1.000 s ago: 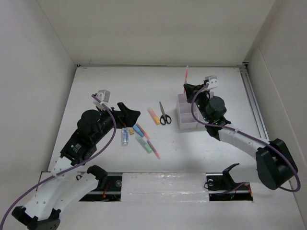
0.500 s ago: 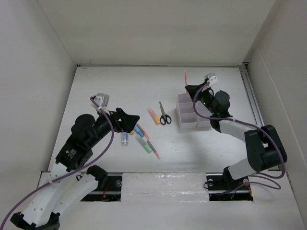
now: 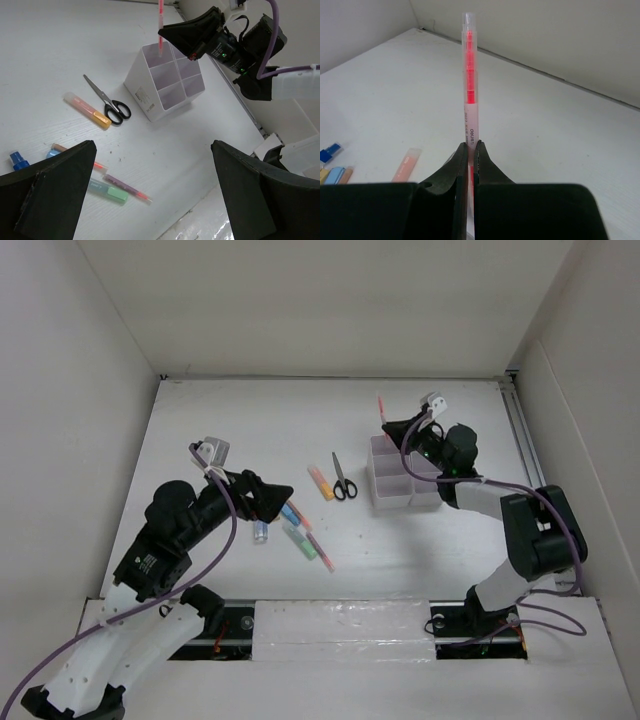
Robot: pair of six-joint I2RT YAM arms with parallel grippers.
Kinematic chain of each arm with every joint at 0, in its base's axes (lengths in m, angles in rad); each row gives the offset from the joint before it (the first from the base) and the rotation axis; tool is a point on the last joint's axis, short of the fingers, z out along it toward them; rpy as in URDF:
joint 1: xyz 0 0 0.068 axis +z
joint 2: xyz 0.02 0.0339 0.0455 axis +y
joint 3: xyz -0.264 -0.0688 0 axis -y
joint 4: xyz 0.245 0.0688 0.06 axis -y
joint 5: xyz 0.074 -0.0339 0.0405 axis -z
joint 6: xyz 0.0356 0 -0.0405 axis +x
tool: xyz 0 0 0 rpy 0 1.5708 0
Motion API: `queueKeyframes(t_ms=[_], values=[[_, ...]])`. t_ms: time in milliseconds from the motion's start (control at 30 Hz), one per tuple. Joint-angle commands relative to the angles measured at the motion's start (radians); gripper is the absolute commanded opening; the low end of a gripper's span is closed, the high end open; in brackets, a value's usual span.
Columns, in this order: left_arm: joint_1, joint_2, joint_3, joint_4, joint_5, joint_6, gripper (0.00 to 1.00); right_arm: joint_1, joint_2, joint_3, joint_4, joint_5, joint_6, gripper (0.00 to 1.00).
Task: Sort the stationery into containers
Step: Place the pen in the storage box.
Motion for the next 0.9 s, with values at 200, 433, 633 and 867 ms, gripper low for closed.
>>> queueKeyframes(t_ms=[200,433,633,867], values=[[-0.001,-0.017,0.02,0.048,0.033,0.019,1.0,-0.004,0.021,0.044,0.083,-0.056,-0.015,0.0],[-0.001,-0.017,0.02,0.057,0.078,0.028,1.0,-0.014,0.039,0.024,0.092,-0.043,-0.024,0.0],[-0.001,-0.026,0.02,0.057,0.087,0.037,1.0,-0.004,0.03,0.005,0.101,-0.031,-0.024,0.0],[-0.001,-0.035,0.02,0.057,0.096,0.037,1.0,0.005,0.03,-0.024,0.11,-0.031,-0.024,0.0]])
